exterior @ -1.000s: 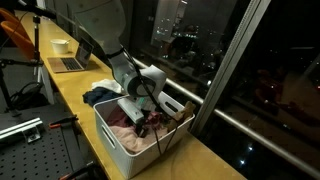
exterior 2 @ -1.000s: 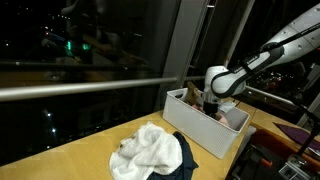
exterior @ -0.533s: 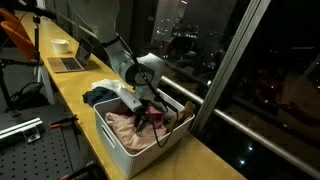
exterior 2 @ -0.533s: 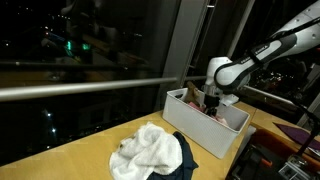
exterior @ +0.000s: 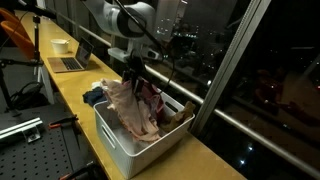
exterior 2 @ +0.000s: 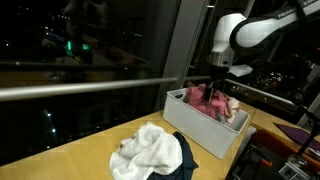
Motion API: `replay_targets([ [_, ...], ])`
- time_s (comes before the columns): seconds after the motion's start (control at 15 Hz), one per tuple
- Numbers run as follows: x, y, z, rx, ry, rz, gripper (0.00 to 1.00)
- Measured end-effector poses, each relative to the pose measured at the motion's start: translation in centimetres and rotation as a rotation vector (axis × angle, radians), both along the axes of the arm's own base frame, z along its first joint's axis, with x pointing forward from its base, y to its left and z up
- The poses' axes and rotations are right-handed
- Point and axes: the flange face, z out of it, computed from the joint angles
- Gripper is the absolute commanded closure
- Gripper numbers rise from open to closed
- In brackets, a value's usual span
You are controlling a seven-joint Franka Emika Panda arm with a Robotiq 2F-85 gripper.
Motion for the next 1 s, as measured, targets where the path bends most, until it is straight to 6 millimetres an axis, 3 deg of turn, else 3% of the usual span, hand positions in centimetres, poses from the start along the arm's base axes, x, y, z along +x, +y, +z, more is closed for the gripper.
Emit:
replay_targets([
  [0.2,-0.8,4.8,6.3,-0.053,-0.041,0.009,1.0],
  [0.4,-1.5,11.1,12.0,-0.088,-0.089,0.044,1.0],
  [0.6,-1.7,17.2,16.0,-0.087,-0.127,0.101,1.0],
  [0.73,-1.0,20.4,16.7,-0.07,-0.14,0.14,1.0],
  [1.0,1.8,25.0,15.0,-0.037,-0.144,0.192,1.0],
])
